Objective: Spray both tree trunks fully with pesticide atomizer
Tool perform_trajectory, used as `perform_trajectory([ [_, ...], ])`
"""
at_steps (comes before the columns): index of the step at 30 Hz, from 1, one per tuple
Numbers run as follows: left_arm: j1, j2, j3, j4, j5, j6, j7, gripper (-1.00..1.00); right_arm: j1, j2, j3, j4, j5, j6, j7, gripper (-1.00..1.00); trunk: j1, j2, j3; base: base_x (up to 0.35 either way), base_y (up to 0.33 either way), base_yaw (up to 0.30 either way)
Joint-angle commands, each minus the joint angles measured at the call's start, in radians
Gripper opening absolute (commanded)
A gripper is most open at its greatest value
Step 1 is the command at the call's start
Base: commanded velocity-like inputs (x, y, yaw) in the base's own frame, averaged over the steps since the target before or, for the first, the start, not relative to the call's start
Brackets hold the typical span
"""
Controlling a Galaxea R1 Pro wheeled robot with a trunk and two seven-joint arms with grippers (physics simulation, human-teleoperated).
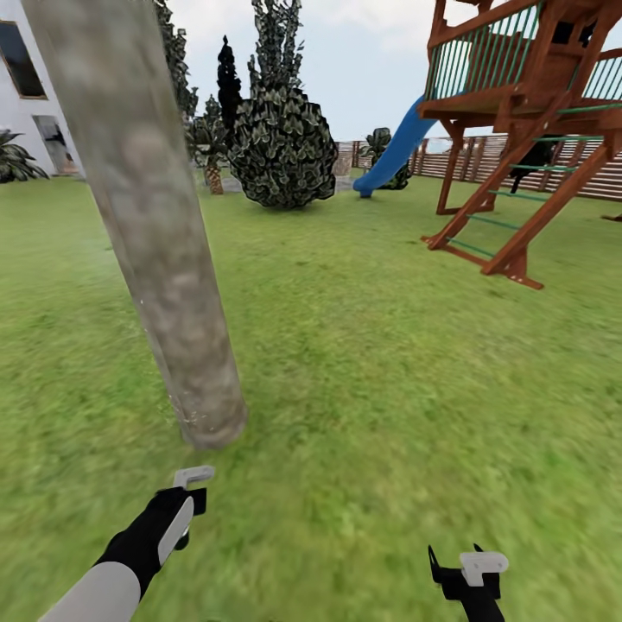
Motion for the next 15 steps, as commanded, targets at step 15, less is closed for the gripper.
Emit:
perform_trajectory([
  [15,0.0,0.003,-0.001,0.0,0.035,-0.002,-0.001,-1.0,0.0,0.0,0.0,0.0,0.001,0.0,0.0,1.0,0.0,0.0,0.0,0.088,-0.265,0.276],
])
